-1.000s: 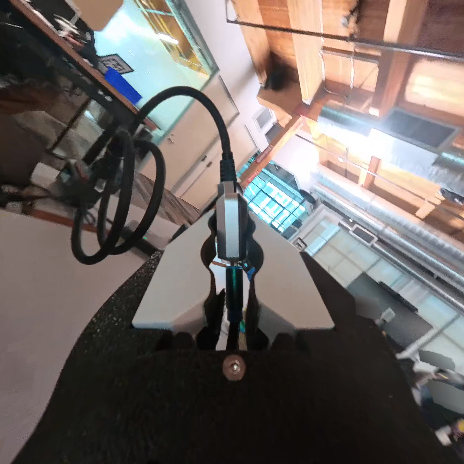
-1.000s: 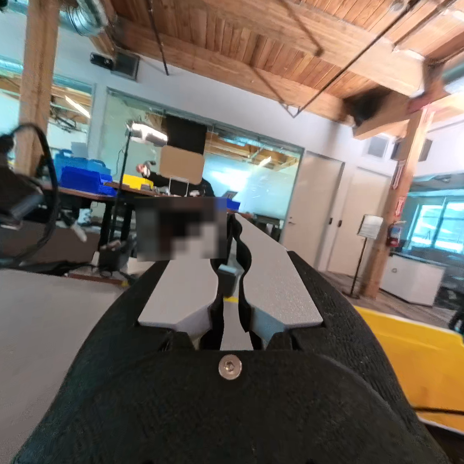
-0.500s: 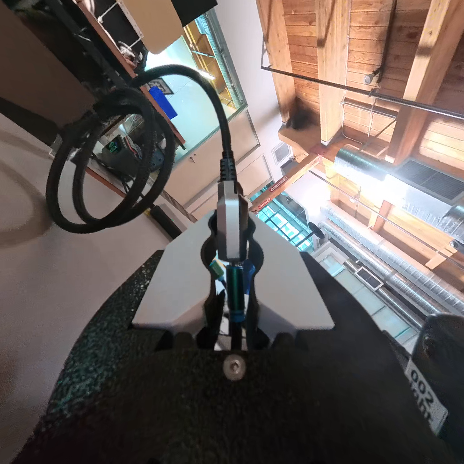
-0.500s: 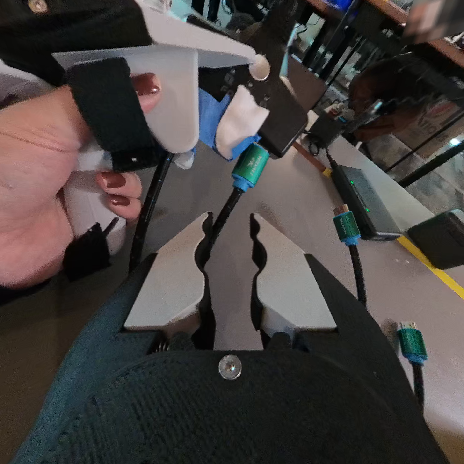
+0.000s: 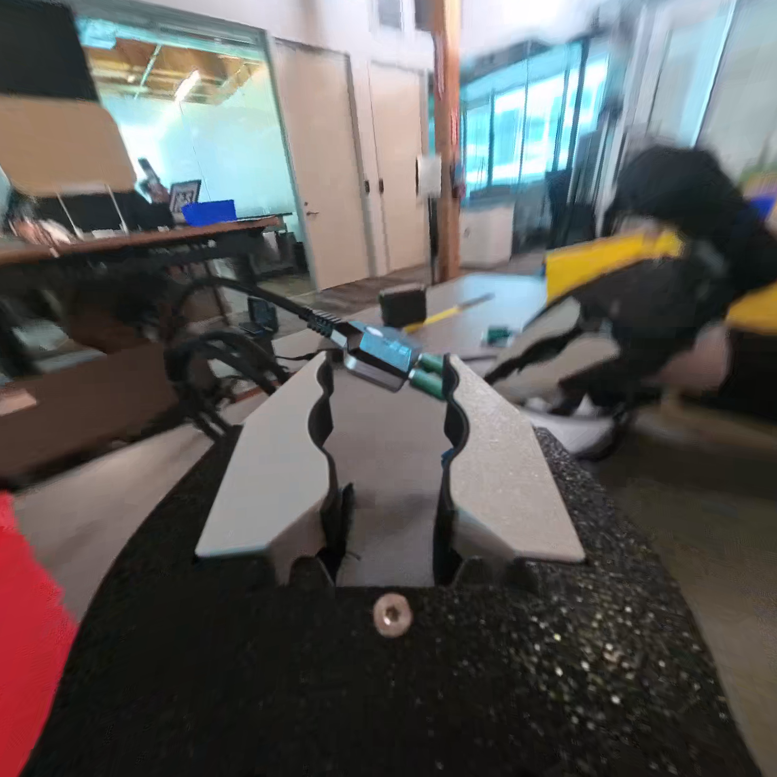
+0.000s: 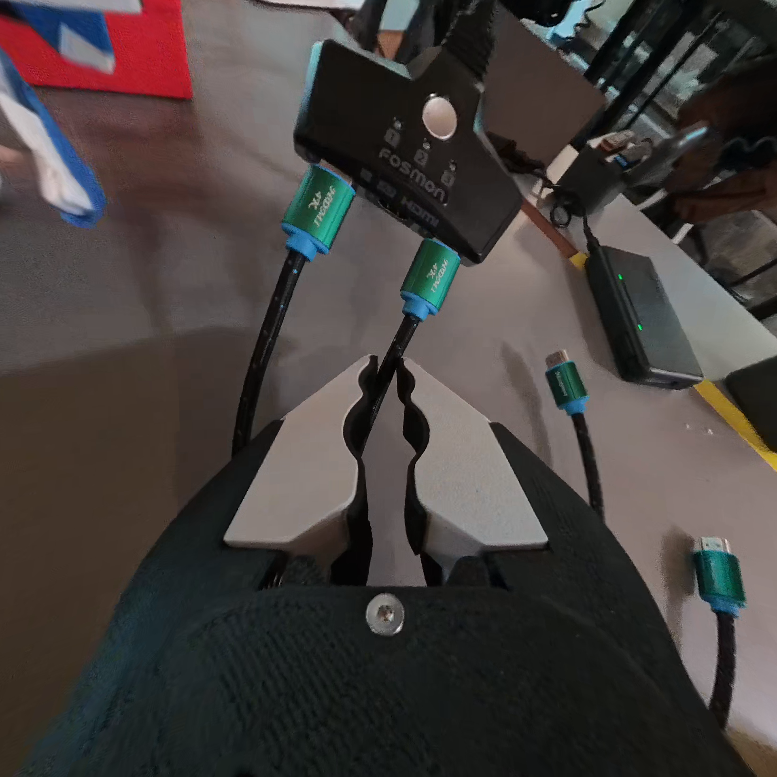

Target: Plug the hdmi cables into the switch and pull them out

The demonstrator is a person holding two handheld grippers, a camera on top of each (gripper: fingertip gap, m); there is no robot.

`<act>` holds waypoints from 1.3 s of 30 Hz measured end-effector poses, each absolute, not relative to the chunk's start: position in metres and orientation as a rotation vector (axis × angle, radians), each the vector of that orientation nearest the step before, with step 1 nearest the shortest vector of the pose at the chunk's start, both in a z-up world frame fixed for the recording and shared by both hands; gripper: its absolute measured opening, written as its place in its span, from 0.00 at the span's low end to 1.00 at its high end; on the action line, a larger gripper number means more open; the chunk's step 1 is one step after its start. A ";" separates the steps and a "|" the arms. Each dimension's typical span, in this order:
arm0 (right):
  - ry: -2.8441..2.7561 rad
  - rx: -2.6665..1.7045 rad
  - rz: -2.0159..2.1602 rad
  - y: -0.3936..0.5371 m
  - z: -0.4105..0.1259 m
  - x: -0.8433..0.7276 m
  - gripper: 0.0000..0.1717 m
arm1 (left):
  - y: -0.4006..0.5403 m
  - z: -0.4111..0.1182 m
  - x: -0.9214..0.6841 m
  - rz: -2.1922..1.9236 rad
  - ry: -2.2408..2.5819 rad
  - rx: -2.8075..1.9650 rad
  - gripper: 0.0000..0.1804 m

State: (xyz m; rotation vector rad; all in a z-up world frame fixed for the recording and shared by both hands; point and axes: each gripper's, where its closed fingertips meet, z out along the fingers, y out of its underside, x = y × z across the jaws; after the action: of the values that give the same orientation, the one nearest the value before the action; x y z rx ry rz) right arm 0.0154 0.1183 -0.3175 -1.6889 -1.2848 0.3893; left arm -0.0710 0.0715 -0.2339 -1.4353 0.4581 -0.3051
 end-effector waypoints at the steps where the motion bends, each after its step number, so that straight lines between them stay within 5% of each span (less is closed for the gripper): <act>1: -1.315 -1.680 0.395 0.117 -0.318 0.017 0.04 | 0.069 -0.239 -0.071 -0.176 0.569 -1.449 0.29; 8: -1.574 -1.562 0.512 0.091 -0.324 0.026 0.05 | 0.068 -0.283 -0.060 0.491 1.194 -1.316 0.47; 14: -1.664 -1.548 0.573 0.078 -0.327 0.036 0.04 | 0.094 -0.308 -0.028 0.658 1.466 -1.172 0.43; 20: -1.647 -1.590 0.477 0.086 -0.334 0.041 0.04 | 0.092 -0.306 -0.020 0.515 1.437 -1.178 0.23; 25: -1.558 -1.635 0.313 0.107 -0.335 0.043 0.03 | 0.092 -0.314 -0.023 0.504 1.456 -1.222 0.22; 30: -1.473 -1.537 0.011 0.117 -0.320 0.046 0.19 | 0.093 -0.316 -0.023 0.466 1.445 -1.259 0.20; 33: -1.471 -1.351 -0.077 0.110 -0.300 0.032 0.14 | 0.093 -0.321 -0.023 0.443 1.449 -1.282 0.20; 39: -1.607 -1.217 0.292 0.056 -0.300 -0.004 0.23 | 0.094 -0.322 -0.023 0.402 1.431 -1.295 0.19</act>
State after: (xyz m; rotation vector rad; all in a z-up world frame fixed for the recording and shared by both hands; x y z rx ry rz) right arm -0.0039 0.0555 -0.2997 -1.2169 -1.6065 0.2921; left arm -0.0227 0.0936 -0.3216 -1.2951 1.4308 0.4025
